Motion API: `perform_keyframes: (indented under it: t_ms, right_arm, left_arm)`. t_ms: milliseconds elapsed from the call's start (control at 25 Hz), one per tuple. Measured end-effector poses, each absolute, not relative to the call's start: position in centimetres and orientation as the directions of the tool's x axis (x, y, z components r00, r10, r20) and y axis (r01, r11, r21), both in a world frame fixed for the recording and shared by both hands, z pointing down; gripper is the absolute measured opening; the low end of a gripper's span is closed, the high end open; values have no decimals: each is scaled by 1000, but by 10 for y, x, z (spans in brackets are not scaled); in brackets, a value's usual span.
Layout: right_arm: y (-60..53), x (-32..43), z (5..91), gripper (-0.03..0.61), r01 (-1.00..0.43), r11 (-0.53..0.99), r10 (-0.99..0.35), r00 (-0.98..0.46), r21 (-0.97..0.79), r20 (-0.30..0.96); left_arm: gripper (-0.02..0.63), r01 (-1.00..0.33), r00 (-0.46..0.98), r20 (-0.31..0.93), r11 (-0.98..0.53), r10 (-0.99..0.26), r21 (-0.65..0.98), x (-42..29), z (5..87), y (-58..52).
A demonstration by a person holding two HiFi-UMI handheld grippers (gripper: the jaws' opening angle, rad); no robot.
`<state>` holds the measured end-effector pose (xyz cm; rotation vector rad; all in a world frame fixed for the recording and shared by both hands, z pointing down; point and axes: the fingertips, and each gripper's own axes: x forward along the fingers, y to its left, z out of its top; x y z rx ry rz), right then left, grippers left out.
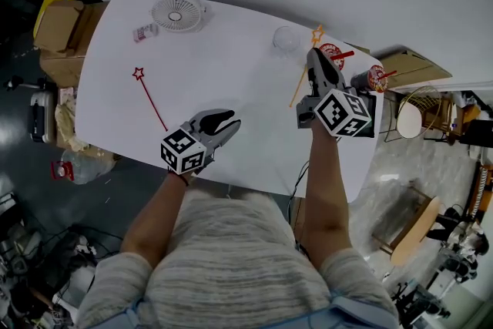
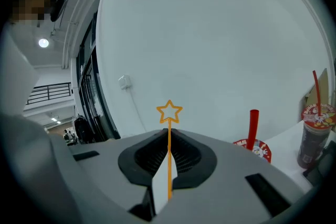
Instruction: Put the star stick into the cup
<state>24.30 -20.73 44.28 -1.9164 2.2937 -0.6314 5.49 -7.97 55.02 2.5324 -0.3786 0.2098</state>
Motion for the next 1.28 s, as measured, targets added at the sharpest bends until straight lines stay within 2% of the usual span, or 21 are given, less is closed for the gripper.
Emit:
perform_keyframes:
  t_ms: [440,960,1280]
  right_arm:
    - [-264,247,400,21,-929,148,-983,-177,-340,57]
    - [-321,265,391,21,-951,93,-996,-88,-295,-31]
    - [-340,271,426,21,-962,36,-999,-36,-271,-4]
  left_arm:
    - [121,-299,951,230,-805,-207,512,42,549,-91]
    - [121,-282,952,258,-805,-166,522,32,555,-95]
    - [121,-277,953,259,-799,-157,533,24,558,-104]
